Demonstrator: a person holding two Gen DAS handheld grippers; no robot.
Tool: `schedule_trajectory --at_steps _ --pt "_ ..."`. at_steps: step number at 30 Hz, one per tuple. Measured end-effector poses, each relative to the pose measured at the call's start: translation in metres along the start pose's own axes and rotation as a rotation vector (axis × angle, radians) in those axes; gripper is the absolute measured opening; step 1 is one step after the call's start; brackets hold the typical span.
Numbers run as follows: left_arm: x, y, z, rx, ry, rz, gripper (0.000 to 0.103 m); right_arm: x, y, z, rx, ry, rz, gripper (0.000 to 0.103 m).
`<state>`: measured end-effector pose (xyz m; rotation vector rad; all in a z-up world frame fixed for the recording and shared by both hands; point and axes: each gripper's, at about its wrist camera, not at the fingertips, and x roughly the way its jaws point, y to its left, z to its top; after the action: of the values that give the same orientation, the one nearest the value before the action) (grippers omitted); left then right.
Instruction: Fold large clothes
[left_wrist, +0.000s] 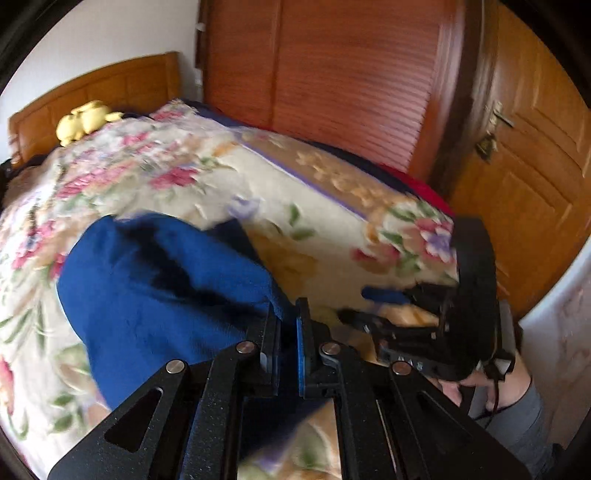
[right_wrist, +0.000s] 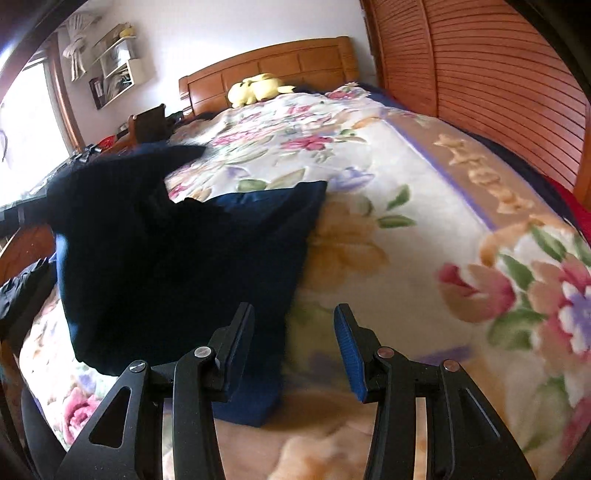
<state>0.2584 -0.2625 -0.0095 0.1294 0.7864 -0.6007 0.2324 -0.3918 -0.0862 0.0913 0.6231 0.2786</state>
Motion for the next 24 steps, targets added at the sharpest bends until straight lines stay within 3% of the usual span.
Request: schedule_trajectory --at_steps 7,10,12,14,24 --pt "0.019 -0.004 -0.034 -0.020 0.075 0.027 0.008 -0.007 0.011 0.000 -0.016 -0.018 -0.004 0.047" --pt "0.002 -0.007 -0.039 0.001 0.043 0.034 0.013 -0.011 0.009 -0.005 -0.029 -0.014 -0.003 0.047" --pt "-0.011 -0.008 -0.043 0.020 0.021 0.057 0.029 -0.007 0.009 -0.004 -0.034 -0.010 -0.004 0.047" --pt "-0.022 -0.008 -0.046 0.034 -0.011 0.091 0.035 -0.005 0.010 -0.002 -0.040 -0.010 -0.004 0.047" --pt "-0.059 0.046 -0.091 -0.070 -0.069 0.202 0.035 0.005 0.030 0.005 -0.105 -0.034 -0.004 0.047"
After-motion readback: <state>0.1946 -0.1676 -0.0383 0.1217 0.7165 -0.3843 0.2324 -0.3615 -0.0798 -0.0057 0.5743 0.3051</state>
